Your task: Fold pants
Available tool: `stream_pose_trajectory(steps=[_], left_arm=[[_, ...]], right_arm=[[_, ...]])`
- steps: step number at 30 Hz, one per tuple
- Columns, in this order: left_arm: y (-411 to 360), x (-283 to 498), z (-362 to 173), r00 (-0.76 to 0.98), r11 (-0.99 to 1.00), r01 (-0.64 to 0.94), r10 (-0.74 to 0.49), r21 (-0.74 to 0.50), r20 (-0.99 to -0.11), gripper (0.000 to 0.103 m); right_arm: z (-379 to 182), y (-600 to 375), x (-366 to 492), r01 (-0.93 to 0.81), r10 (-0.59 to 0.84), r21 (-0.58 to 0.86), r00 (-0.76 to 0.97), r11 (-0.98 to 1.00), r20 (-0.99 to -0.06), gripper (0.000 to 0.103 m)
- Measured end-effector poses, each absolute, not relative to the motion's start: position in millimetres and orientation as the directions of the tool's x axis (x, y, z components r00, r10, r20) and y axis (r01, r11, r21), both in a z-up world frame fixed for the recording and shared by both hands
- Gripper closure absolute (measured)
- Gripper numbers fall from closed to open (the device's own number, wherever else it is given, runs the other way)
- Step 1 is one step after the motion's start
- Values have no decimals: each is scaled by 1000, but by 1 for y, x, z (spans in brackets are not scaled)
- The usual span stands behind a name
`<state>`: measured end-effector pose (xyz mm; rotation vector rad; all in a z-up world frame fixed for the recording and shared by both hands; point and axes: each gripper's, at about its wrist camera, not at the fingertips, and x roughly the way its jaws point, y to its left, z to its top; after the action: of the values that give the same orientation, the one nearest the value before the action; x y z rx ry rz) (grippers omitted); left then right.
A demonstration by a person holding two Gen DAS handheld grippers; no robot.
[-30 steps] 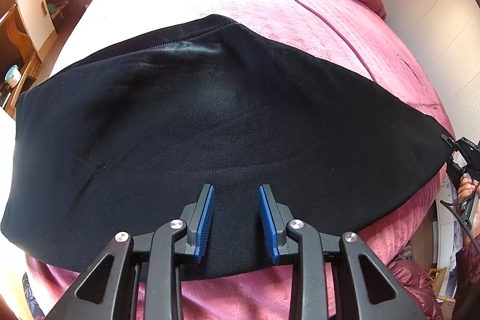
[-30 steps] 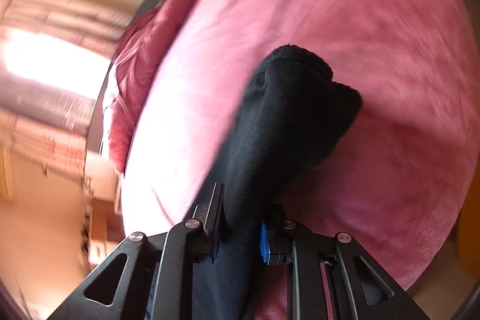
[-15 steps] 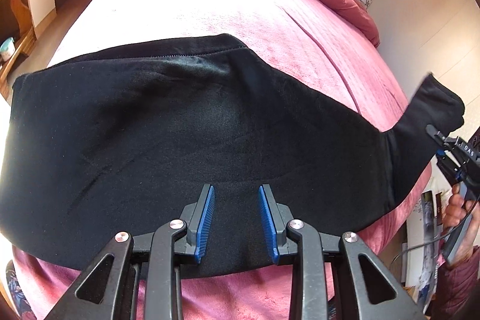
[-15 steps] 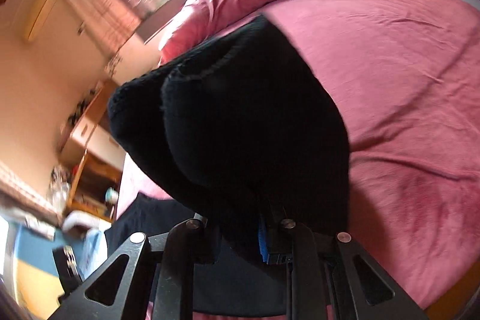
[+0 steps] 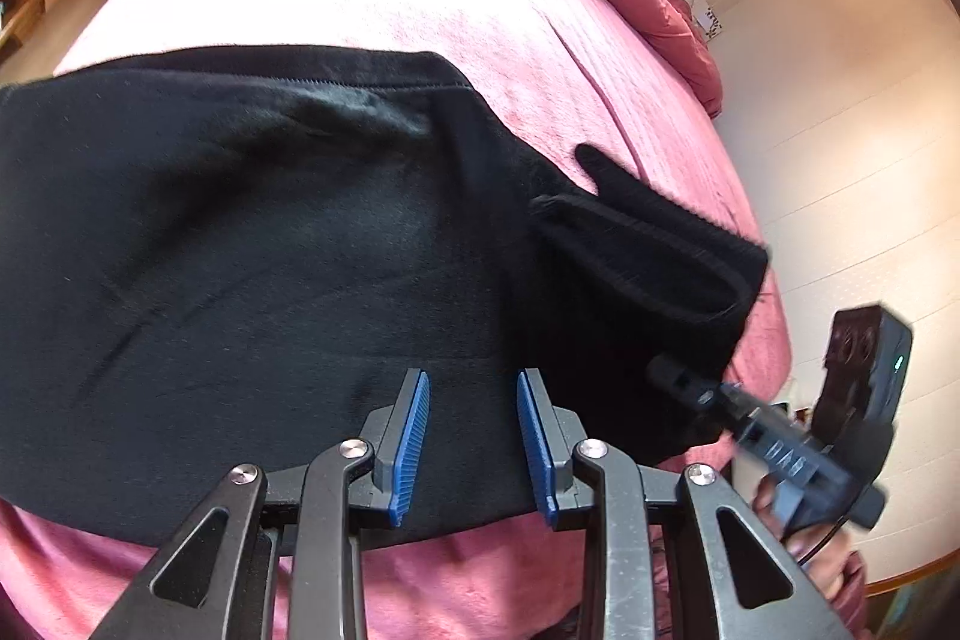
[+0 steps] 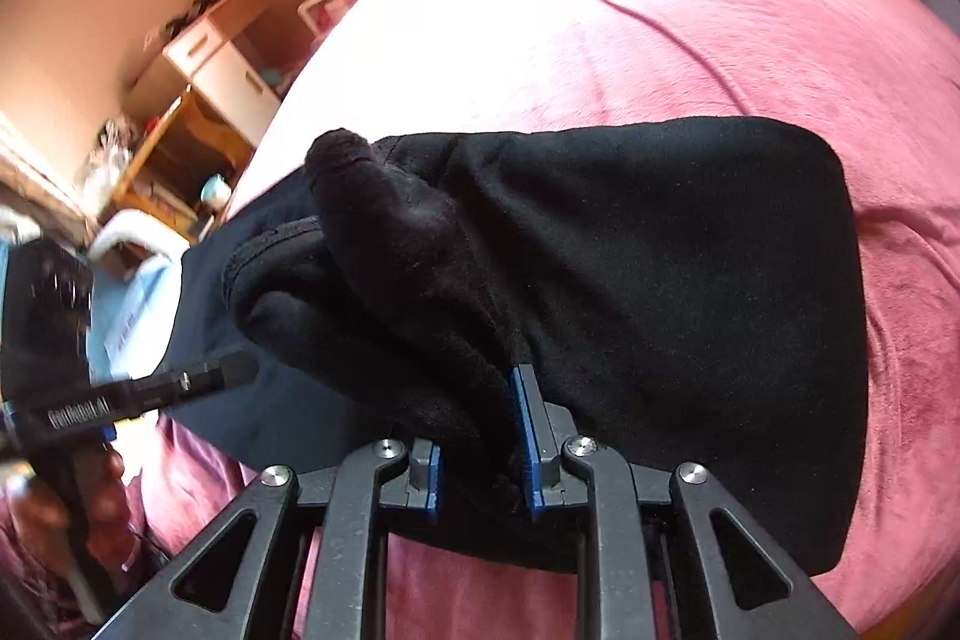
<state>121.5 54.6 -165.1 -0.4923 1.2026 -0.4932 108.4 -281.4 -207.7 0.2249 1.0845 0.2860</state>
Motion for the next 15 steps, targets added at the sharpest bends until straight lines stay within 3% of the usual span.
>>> stream_pose_trajectory(steps=[2, 4, 6, 8, 10, 15], left_arm=[[59, 126, -168, 265, 766, 80, -634, -638, -727, 70], [61, 129, -171, 248, 734, 54, -666, -677, -703, 70], [63, 130, -174, 227, 691, 27, -708, -722, -669, 68], [63, 129, -180, 213, 660, 0, -734, -751, -645, 65], [66, 127, -184, 202, 656, -19, -737, -755, -645, 64], [70, 127, -192, 176, 663, -50, -730, -747, -660, 64]], right_arm=[[-212, -275, 105, -165, 376, 338, 404, 927, -834, 76], [-214, -273, 100, -208, 420, 367, 367, 907, -830, 66], [-214, -275, 94, -241, 482, 421, 327, 875, -813, 33], [-212, -278, 88, -264, 532, 466, 303, 844, -791, 25], [-210, -285, 79, -270, 550, 483, 298, 833, -780, 26], [-205, -293, 65, -268, 472, 396, 359, 878, -805, 57]])
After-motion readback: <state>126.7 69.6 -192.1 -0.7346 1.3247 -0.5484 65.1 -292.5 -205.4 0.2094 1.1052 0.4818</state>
